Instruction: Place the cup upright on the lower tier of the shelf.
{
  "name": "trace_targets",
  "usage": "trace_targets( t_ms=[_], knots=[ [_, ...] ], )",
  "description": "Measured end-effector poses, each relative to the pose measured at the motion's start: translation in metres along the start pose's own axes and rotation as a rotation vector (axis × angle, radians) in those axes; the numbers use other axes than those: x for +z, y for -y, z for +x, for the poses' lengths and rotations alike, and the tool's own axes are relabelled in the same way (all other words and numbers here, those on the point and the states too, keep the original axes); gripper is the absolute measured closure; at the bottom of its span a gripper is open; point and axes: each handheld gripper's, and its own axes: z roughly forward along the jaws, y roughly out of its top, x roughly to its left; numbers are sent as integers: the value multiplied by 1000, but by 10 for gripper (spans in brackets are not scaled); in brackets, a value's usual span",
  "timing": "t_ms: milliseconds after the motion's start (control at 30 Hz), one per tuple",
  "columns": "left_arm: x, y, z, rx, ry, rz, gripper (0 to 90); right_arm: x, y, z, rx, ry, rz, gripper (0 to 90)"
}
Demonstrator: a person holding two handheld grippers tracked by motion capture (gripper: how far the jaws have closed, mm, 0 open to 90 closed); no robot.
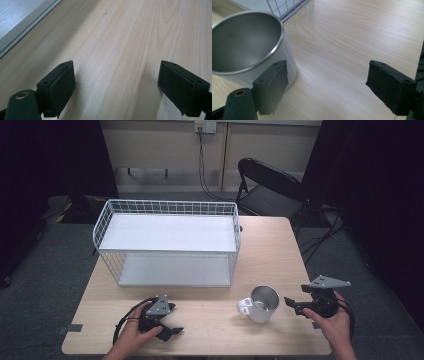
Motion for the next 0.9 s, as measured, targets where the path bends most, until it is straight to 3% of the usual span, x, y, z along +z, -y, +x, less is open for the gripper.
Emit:
trace_targets(
  t_ms=[233, 567, 900],
  knots=[
    [0, 0, 0, 3, 0, 2, 138, -6, -14, 3, -2, -10, -35, 165],
    [0, 0, 0, -7, 1, -5, 138, 3, -30, 21, -4, -69, -56, 157],
    [0, 0, 0, -7, 1, -5, 138, 18, -25, 28, 13, -85, -64, 340]
  ],
)
